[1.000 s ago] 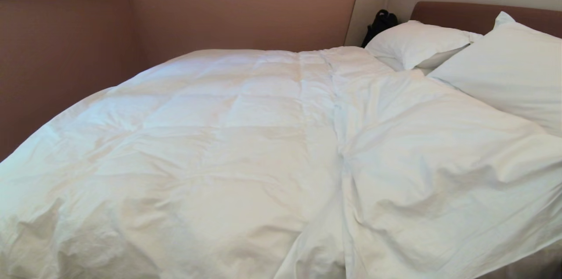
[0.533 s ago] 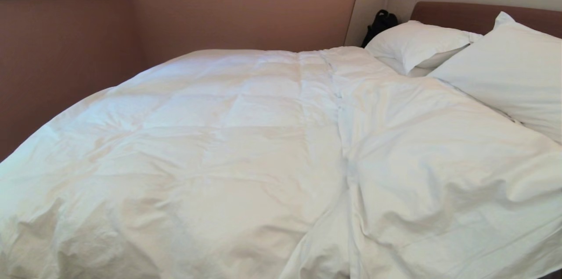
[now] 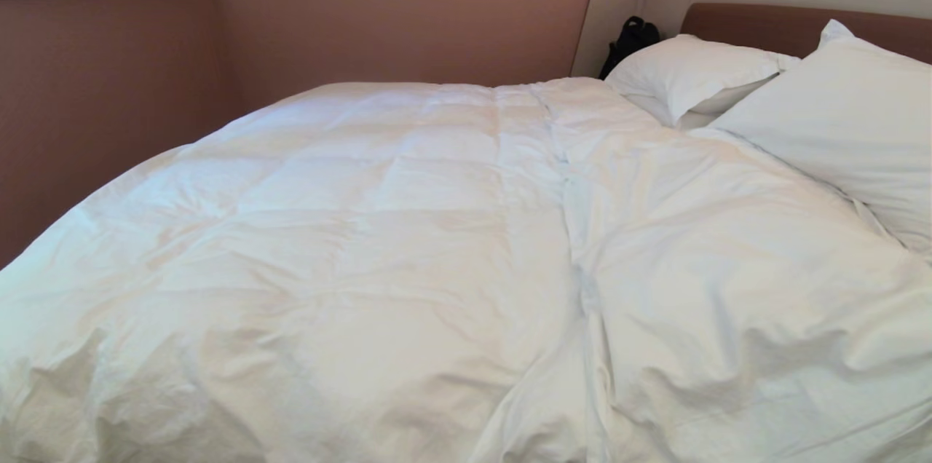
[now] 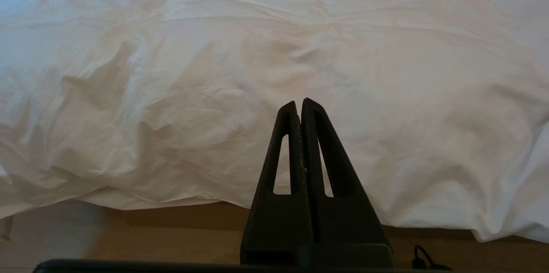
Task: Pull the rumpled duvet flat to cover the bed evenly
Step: Flatten the corners of the folded blanket
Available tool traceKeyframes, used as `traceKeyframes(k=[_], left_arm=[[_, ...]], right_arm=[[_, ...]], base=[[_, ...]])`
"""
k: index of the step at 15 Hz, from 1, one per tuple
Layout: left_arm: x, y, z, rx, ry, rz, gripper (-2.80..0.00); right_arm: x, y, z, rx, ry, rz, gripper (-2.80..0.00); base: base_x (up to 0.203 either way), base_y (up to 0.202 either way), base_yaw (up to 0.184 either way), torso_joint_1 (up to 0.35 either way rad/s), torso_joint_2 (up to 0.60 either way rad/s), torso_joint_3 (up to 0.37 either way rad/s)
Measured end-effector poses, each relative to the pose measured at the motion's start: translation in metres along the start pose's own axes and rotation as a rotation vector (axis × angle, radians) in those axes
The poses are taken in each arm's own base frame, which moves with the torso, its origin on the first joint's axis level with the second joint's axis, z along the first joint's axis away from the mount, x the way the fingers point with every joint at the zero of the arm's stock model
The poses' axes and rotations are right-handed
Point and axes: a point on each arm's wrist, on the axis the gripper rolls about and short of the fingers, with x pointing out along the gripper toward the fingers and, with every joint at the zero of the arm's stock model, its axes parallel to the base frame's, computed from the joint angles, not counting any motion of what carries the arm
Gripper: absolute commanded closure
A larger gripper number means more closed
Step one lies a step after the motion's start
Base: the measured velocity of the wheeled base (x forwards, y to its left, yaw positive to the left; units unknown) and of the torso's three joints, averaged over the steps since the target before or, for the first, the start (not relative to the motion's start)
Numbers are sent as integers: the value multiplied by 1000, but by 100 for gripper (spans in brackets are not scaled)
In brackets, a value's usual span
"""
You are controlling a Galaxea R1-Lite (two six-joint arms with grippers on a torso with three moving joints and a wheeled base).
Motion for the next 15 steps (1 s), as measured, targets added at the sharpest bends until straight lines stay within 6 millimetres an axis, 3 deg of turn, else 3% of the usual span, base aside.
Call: traceKeyframes(k=[10, 11, 15], left_arm=[[0, 0, 0, 0, 0, 0, 0], [0, 0, 0, 0, 0, 0, 0], [0, 0, 0, 0, 0, 0, 0]], right_arm=[[-3, 2, -9, 4, 13, 4, 0], [-2, 2, -9, 5, 14, 3, -280], [-1, 1, -7, 6, 17, -4, -280]], base=[[0, 0, 0, 0, 0, 0], [0, 0, 0, 0, 0, 0], [0, 0, 0, 0, 0, 0]])
